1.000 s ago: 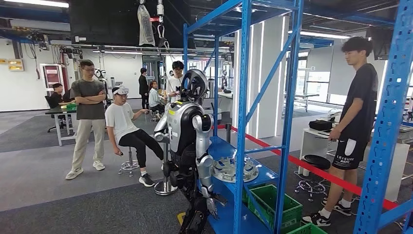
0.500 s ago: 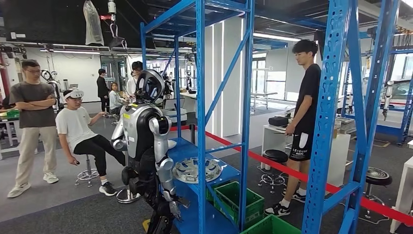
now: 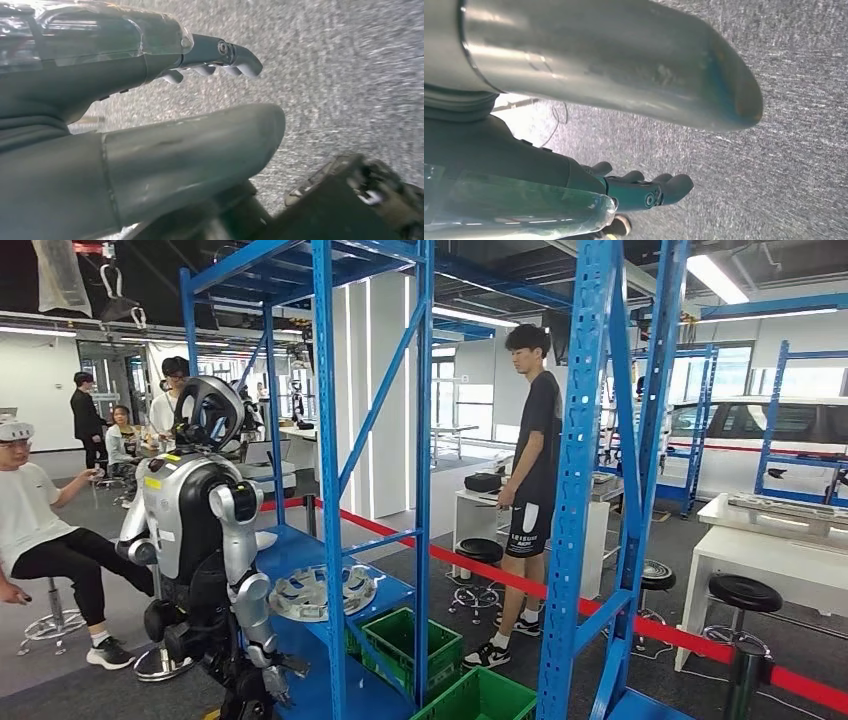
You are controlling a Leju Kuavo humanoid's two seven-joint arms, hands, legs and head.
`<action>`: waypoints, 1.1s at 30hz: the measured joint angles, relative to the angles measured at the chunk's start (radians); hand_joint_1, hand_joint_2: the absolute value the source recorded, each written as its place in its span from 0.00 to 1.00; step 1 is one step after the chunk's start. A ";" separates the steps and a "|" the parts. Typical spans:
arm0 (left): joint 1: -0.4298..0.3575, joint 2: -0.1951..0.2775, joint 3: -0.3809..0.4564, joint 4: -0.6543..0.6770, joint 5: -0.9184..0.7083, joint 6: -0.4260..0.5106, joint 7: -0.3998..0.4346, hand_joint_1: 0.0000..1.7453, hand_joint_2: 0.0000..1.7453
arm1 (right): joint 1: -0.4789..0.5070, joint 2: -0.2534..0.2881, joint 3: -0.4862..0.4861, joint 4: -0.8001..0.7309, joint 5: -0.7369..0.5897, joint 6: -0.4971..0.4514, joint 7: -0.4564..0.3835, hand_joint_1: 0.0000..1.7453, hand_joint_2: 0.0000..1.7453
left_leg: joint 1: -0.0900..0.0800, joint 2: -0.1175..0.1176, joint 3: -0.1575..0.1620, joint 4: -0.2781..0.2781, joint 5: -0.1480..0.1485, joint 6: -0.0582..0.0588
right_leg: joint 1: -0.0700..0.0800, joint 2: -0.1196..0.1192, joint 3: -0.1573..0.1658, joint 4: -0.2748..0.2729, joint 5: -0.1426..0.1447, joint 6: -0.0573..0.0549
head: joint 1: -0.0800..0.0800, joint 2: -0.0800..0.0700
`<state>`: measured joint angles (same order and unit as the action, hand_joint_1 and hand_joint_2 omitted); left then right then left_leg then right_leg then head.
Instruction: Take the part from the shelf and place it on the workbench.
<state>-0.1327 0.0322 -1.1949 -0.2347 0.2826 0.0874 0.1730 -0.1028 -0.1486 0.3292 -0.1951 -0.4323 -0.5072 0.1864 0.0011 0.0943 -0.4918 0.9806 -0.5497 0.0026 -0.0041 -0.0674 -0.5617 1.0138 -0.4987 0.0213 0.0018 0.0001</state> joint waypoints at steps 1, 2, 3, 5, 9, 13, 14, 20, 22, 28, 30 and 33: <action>0.000 0.000 0.000 0.000 0.000 0.000 -0.001 0.00 0.00 | -0.001 -0.001 0.000 0.000 0.000 0.000 0.002 0.00 0.00 | -0.002 0.011 0.003 0.000 -0.004 -0.005 | 0.005 -0.008 0.007 -0.015 -0.004 -0.006 | 0.000 0.000; -0.001 -0.001 0.000 0.000 0.001 0.000 -0.001 0.00 0.00 | -0.001 -0.001 0.000 0.000 0.000 0.000 0.003 0.00 0.00 | -0.003 0.021 0.007 0.000 -0.007 -0.010 | 0.008 -0.002 0.007 -0.018 -0.006 -0.013 | -0.001 0.000; -0.002 -0.002 0.000 0.000 0.001 0.000 -0.002 0.00 0.00 | 0.001 -0.001 0.000 0.000 0.000 -0.001 0.004 0.00 0.00 | -0.002 0.024 0.010 -0.001 -0.012 -0.016 | 0.006 0.008 0.008 -0.019 -0.005 -0.019 | -0.001 0.000; -0.006 -0.003 -0.001 0.000 0.001 0.000 -0.003 0.00 0.00 | 0.002 -0.003 0.000 0.000 0.000 -0.002 0.006 0.00 0.00 | 0.003 -0.030 0.004 0.029 -0.038 -0.026 | 0.002 0.028 0.012 -0.023 -0.004 -0.030 | -0.001 0.000; -0.001 -0.003 -0.004 0.000 0.000 0.000 -0.004 0.00 0.00 | -0.002 -0.004 0.000 0.001 -0.002 -0.004 0.008 0.00 0.00 | 0.007 -0.102 -0.121 0.269 -0.140 -0.033 | 0.001 0.075 0.016 -0.026 -0.005 -0.043 | -0.002 0.000; 0.000 -0.003 -0.010 0.001 0.000 0.000 -0.005 0.00 0.00 | 0.000 -0.003 0.000 0.001 -0.003 -0.004 0.008 0.00 0.00 | 0.008 -0.134 -0.110 0.168 -0.022 -0.019 | 0.002 0.133 0.026 -0.025 -0.010 -0.042 | -0.003 0.000; 0.000 -0.003 -0.010 0.001 0.000 0.000 -0.006 0.00 0.00 | -0.001 -0.002 0.000 0.001 -0.003 -0.004 0.008 0.00 0.00 | 0.009 -0.161 -0.086 0.106 0.011 -0.013 | 0.002 0.147 0.027 -0.023 -0.012 -0.039 | -0.002 0.000; -0.001 -0.005 -0.015 0.002 0.000 0.000 -0.009 0.00 0.00 | 0.000 -0.003 0.003 0.001 -0.002 -0.005 0.006 0.00 0.00 | 0.010 -0.142 -0.032 0.004 0.026 0.012 | -0.003 0.175 0.009 -0.009 -0.026 -0.003 | -0.002 0.000; -0.001 -0.009 -0.016 0.003 0.000 0.000 -0.010 0.00 0.00 | -0.005 -0.007 0.006 0.001 0.000 -0.005 0.004 0.00 0.00 | 0.011 -0.108 -0.023 -0.006 0.027 0.021 | -0.004 0.112 -0.035 0.080 -0.078 0.010 | 0.000 0.000; 0.000 -0.013 -0.017 0.003 0.000 0.000 -0.010 0.00 0.00 | 0.003 -0.010 0.008 0.002 0.000 -0.005 0.002 0.00 0.00 | 0.010 -0.021 -0.001 -0.007 0.003 0.016 | -0.016 0.046 -0.069 0.134 -0.048 0.031 | 0.000 0.000; 0.000 -0.015 -0.017 0.003 0.000 0.000 -0.010 0.00 0.00 | 0.001 -0.014 0.009 0.003 0.001 -0.005 0.002 0.00 0.00 | 0.005 -0.001 0.009 -0.005 -0.009 0.005 | -0.010 0.005 -0.008 0.017 -0.003 0.023 | 0.000 0.000; -0.003 -0.016 -0.018 0.003 0.000 0.000 -0.011 0.00 0.00 | 0.000 -0.015 0.012 0.003 0.001 -0.005 0.001 0.00 0.00 | 0.001 0.028 0.022 -0.006 -0.019 -0.012 | -0.001 0.001 0.006 -0.019 -0.004 0.000 | -0.001 0.000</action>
<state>-0.1358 0.0159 -1.2124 -0.2316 0.2823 0.0874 0.1624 -0.1032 -0.1636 0.3412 -0.1925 -0.4315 -0.5123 0.1875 0.0017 0.1225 -0.4700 0.9750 -0.5687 -0.0091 -0.0055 -0.0661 -0.5554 0.9953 -0.5029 0.0208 0.0007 0.0001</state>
